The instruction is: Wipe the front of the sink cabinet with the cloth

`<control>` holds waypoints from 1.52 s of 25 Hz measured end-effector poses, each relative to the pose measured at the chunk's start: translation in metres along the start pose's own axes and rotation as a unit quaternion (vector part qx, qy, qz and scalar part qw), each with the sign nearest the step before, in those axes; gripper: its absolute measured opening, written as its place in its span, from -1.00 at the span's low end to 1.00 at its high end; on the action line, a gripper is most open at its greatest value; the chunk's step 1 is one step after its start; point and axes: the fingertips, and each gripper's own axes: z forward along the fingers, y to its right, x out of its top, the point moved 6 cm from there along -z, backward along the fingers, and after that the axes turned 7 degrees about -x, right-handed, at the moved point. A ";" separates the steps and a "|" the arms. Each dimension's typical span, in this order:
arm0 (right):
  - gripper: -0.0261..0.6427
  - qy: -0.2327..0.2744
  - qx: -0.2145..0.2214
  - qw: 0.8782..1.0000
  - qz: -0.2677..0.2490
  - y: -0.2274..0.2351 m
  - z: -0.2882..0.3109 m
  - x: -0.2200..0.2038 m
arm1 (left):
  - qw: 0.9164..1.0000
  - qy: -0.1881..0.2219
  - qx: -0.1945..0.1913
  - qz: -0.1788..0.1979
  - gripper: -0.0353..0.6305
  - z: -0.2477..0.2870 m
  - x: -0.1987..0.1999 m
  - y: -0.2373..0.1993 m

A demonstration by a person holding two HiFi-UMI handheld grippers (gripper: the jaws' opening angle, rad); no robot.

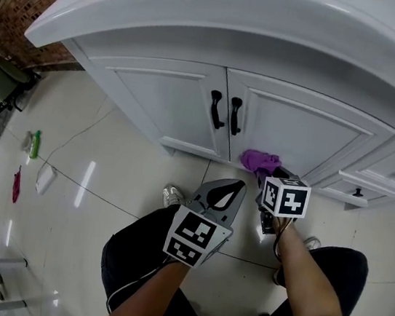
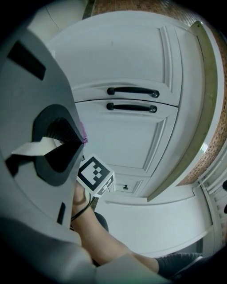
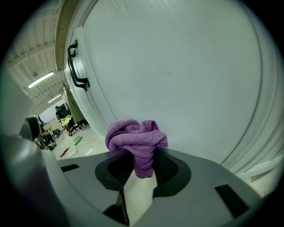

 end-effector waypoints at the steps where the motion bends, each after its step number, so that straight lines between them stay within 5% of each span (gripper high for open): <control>1: -0.58 0.001 -0.005 1.000 0.003 0.008 -0.004 -0.001 | 1.000 0.000 -0.004 0.001 -0.88 0.005 0.001 0.004; 12: -0.58 0.009 -0.076 0.997 0.033 0.100 -0.057 -0.020 | 0.999 -0.008 -0.051 0.004 -0.88 0.057 0.007 0.056; 21: -0.58 0.000 -0.124 0.989 0.087 0.137 -0.079 -0.044 | 0.999 -0.012 -0.053 -0.003 -0.88 0.071 0.004 0.062; 38: -0.58 -0.043 0.039 0.998 0.006 -0.018 0.026 -0.038 | 0.998 -0.016 0.020 -0.055 -0.88 0.014 -0.035 -0.019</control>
